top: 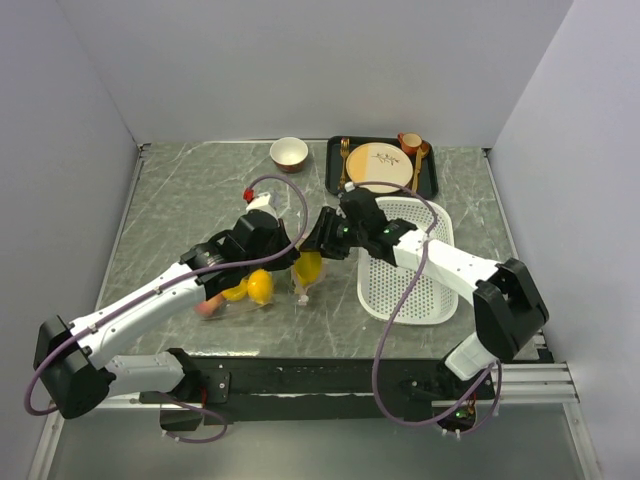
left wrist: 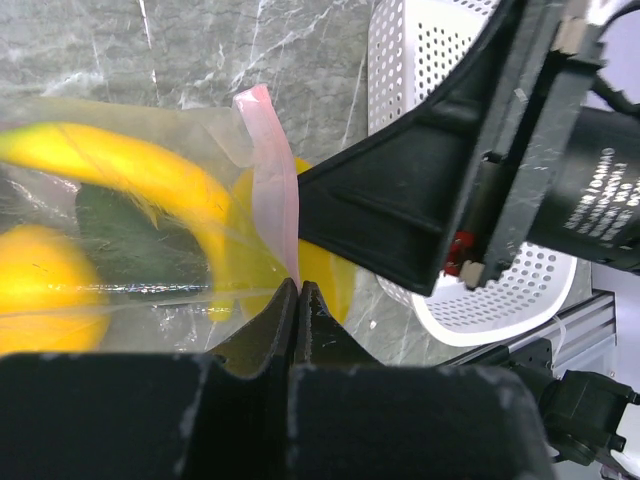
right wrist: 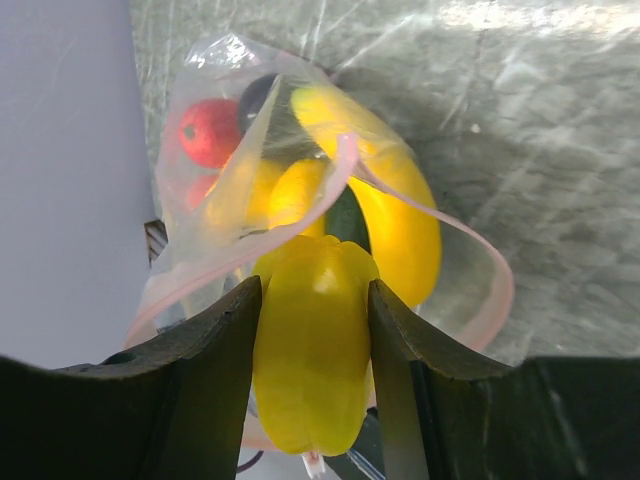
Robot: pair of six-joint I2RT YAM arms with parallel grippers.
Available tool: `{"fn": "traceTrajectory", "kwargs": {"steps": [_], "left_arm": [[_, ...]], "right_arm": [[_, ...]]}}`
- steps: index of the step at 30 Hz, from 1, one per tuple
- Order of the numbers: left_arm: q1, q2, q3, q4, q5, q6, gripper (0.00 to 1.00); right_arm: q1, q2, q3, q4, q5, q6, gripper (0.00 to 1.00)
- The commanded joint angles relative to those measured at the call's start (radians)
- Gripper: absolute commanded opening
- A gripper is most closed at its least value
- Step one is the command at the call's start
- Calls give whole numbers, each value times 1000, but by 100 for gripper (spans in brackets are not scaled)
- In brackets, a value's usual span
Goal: Place the food in the zip-top bag and seal the zipper
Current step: Place the fake fruit in the zipper food storage bag.
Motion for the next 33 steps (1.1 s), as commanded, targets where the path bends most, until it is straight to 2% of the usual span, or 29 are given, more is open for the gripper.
{"fn": "traceTrajectory", "kwargs": {"steps": [1,7,10,16,18,20,22,27,30,33], "left_arm": [[2,-31,35,23,-12,6,1],[2,11,78,3,-3,12,1],[2,-3,64,19,3,4,1],[2,-23,62,12,-19,3,1],[2,-32,61,14,-27,0,1],[2,-43,49,23,-30,0,1],[2,-46,44,25,-35,-7,1],[2,-40,42,25,-38,-11,1],[2,-32,45,25,-35,-7,1],[2,-28,55,16,-44,-3,1]], "right_arm": [[23,20,50,63,-42,20,32],[32,57,73,80,-71,23,34],[47,93,94,105,-79,45,41],[78,152,123,124,-85,48,42],[79,158,116,135,-114,49,48],[79,156,109,145,-134,39,59],[81,141,90,146,-139,26,66],[79,71,50,119,-120,-9,71],[81,9,24,76,-62,-26,72],[78,-81,-4,-7,82,-47,73]]}}
